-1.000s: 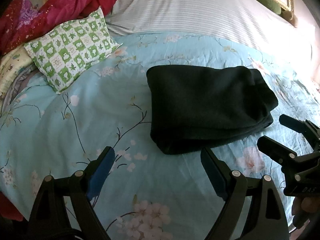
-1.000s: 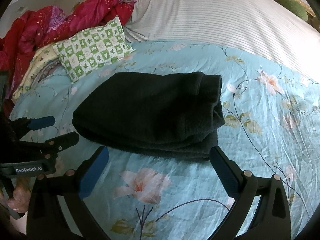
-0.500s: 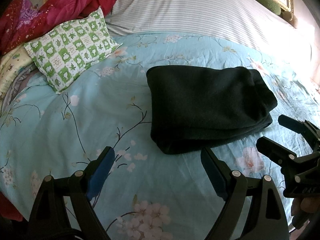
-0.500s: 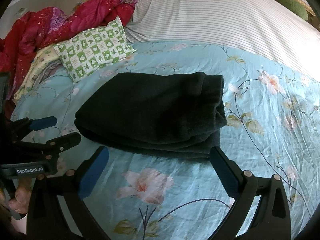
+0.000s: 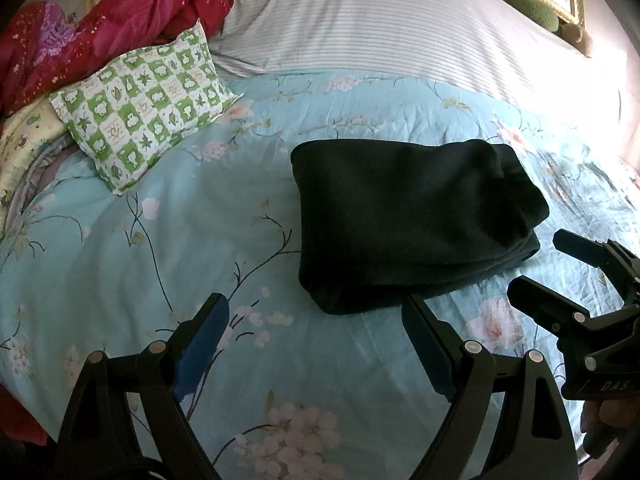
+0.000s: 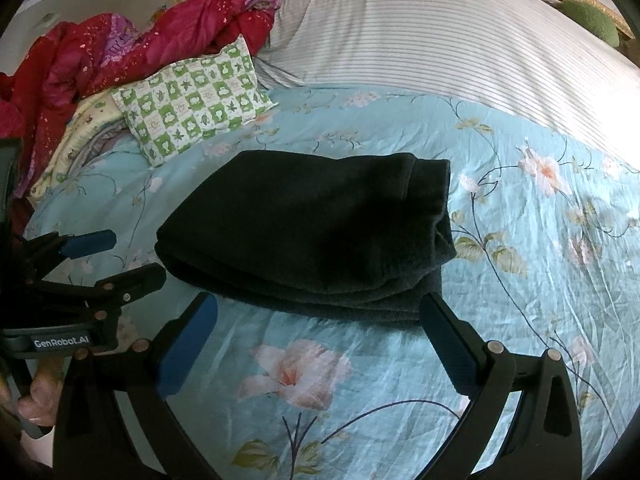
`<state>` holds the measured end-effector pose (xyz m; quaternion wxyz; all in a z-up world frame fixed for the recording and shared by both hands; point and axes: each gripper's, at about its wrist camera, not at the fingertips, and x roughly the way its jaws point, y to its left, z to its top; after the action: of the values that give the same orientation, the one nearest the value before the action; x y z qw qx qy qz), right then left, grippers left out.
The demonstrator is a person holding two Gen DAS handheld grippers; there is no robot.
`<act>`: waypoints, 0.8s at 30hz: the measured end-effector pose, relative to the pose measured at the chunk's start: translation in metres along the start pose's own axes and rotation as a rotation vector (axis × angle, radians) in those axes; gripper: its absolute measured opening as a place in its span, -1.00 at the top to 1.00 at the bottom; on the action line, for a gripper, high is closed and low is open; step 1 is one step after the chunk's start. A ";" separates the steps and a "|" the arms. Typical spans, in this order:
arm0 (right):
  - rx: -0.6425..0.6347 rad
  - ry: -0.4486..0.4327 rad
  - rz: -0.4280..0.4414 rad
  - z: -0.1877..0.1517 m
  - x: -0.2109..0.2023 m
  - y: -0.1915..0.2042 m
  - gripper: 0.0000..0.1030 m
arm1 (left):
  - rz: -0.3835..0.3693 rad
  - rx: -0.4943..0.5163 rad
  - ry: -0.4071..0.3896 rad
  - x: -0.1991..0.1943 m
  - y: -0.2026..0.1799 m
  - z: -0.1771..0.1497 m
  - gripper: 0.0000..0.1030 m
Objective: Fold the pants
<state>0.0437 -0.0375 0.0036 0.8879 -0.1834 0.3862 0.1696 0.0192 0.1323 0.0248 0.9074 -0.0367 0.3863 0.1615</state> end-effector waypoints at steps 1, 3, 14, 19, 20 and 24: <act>0.000 0.000 0.001 0.000 0.000 -0.001 -0.96 | 0.000 0.000 -0.002 -0.001 0.000 0.000 -0.72; -0.001 0.001 0.001 0.000 0.000 -0.001 -0.96 | -0.002 0.002 -0.005 -0.002 0.000 0.001 -0.73; -0.001 -0.001 0.002 0.003 -0.001 0.000 -0.96 | -0.003 0.005 -0.010 -0.004 -0.002 0.001 -0.73; -0.001 -0.001 0.004 0.003 -0.002 -0.001 -0.96 | -0.003 0.005 -0.011 -0.005 -0.002 0.001 -0.73; -0.003 -0.003 0.005 0.003 -0.002 -0.001 -0.96 | -0.005 0.005 -0.011 -0.004 -0.002 0.002 -0.73; -0.005 -0.003 0.005 0.005 -0.002 -0.001 -0.96 | -0.005 0.003 -0.012 -0.004 -0.001 0.003 -0.73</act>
<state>0.0458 -0.0362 0.0081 0.8875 -0.1844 0.3851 0.1731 0.0187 0.1305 0.0297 0.9102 -0.0353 0.3809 0.1586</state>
